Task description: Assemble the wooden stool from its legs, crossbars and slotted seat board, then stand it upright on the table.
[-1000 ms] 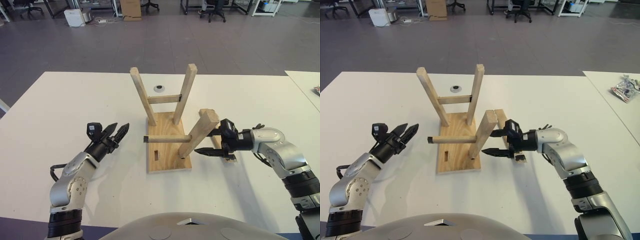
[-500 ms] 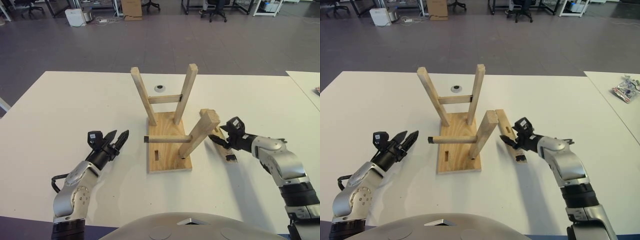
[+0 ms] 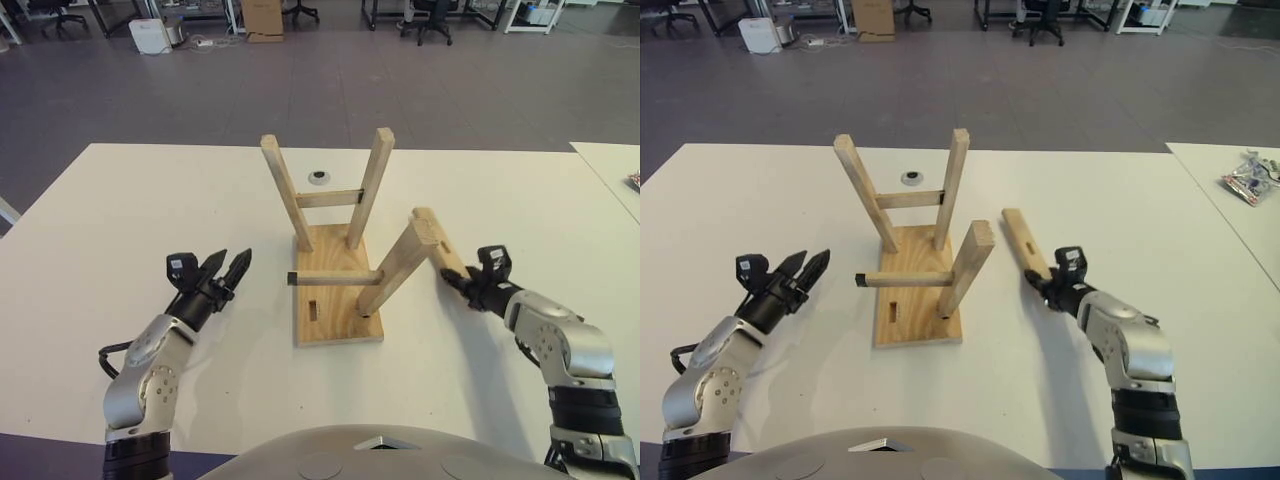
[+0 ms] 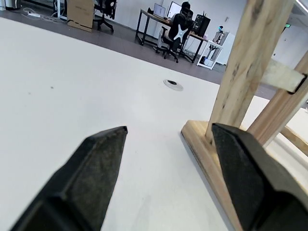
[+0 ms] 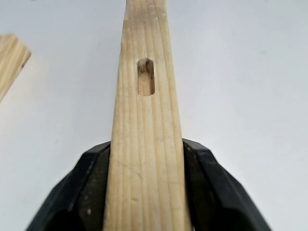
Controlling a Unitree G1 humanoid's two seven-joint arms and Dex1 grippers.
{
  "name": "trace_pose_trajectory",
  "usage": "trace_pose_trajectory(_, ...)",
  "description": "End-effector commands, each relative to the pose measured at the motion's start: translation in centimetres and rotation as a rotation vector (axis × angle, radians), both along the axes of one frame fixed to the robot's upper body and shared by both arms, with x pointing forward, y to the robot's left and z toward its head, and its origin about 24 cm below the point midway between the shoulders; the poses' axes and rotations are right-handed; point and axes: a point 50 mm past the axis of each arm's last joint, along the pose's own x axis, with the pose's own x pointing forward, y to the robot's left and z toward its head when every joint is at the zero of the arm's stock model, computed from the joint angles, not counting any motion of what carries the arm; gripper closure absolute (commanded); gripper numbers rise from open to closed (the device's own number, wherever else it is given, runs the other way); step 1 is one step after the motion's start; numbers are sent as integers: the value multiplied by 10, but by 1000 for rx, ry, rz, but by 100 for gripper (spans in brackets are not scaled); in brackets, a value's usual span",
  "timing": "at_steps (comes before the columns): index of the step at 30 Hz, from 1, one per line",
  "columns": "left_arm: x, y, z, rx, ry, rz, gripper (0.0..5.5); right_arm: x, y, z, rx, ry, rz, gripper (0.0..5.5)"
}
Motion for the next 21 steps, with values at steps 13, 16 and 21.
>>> trace_pose_trajectory(13,51,-47,234,-168,-759,-643,182,14,87,225,586,-704,1011,344)
trace_pose_trajectory(16,50,-60,236,-176,-758,-713,155,11,99,219,581,-618,1137,344)
trace_pose_trajectory(21,45,-70,237,-212,-740,-828,155,12,101,214,541,-566,1216,344)
